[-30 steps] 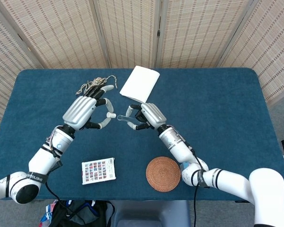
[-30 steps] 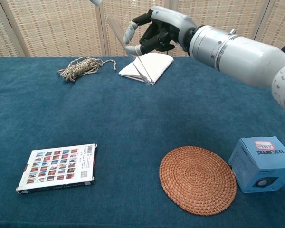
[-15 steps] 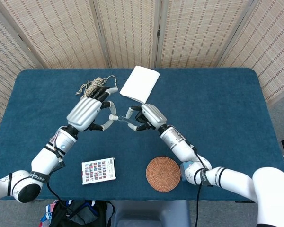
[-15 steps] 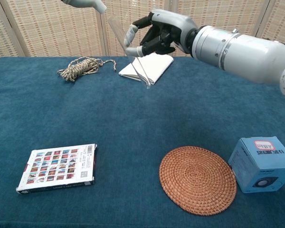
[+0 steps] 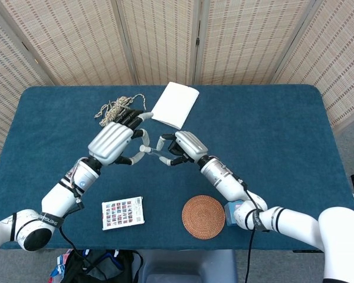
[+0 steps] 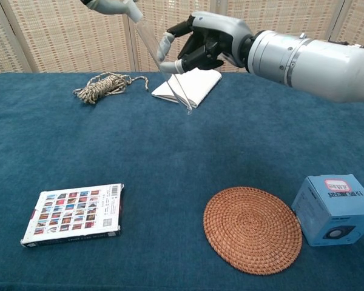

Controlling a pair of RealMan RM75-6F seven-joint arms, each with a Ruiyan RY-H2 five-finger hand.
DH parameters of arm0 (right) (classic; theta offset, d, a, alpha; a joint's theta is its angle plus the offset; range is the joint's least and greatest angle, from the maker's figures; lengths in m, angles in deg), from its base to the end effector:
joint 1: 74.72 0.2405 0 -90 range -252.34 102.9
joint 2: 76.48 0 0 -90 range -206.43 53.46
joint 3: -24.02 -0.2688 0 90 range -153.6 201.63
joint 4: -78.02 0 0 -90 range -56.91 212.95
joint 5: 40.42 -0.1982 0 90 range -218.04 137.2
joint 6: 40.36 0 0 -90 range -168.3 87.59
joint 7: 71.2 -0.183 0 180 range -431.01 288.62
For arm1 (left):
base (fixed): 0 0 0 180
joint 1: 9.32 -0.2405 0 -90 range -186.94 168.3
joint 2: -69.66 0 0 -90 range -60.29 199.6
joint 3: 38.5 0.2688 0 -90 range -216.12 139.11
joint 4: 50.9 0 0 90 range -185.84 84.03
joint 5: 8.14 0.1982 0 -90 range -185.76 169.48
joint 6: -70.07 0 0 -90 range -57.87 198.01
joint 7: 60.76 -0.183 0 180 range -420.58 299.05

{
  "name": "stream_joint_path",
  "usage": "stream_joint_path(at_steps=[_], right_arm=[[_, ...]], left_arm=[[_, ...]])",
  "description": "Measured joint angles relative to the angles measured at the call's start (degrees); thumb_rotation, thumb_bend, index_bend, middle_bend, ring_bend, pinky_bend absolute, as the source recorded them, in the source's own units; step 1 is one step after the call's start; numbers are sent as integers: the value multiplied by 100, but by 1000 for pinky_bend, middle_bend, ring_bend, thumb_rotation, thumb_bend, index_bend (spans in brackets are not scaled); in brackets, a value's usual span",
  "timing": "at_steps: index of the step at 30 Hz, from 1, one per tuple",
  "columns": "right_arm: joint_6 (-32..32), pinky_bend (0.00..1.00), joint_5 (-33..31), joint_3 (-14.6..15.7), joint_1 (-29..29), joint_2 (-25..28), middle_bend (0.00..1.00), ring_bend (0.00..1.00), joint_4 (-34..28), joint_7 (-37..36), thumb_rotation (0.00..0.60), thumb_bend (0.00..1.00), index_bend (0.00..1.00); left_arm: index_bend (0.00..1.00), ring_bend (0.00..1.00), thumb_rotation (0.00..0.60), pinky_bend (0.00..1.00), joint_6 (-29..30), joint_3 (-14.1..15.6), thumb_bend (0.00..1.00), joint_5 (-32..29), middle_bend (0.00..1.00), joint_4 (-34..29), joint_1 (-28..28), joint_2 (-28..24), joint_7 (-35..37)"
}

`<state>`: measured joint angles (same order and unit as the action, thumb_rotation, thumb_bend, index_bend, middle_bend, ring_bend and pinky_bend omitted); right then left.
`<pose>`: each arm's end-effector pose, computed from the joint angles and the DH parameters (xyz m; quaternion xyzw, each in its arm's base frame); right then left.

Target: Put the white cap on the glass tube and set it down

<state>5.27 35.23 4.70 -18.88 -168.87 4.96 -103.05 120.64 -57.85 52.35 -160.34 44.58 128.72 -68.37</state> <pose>-0.0340 -0.4414 -0.0194 0.6353 -0.5299 0.5373 0.1642 -0.0158 0.3984 0.1349 -0.7417 -0.3318 -0.4799 0.3309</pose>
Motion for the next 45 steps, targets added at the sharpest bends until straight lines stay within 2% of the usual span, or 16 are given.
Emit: stream_joint_path(at_steps=[45], right_arm=[[109,1000,7,28,72,-70,1000,1000,70,-197,600,496,842]], left_arm=[[552,6,600,0,-63,164,422,-133,76,81,242,203,-120]])
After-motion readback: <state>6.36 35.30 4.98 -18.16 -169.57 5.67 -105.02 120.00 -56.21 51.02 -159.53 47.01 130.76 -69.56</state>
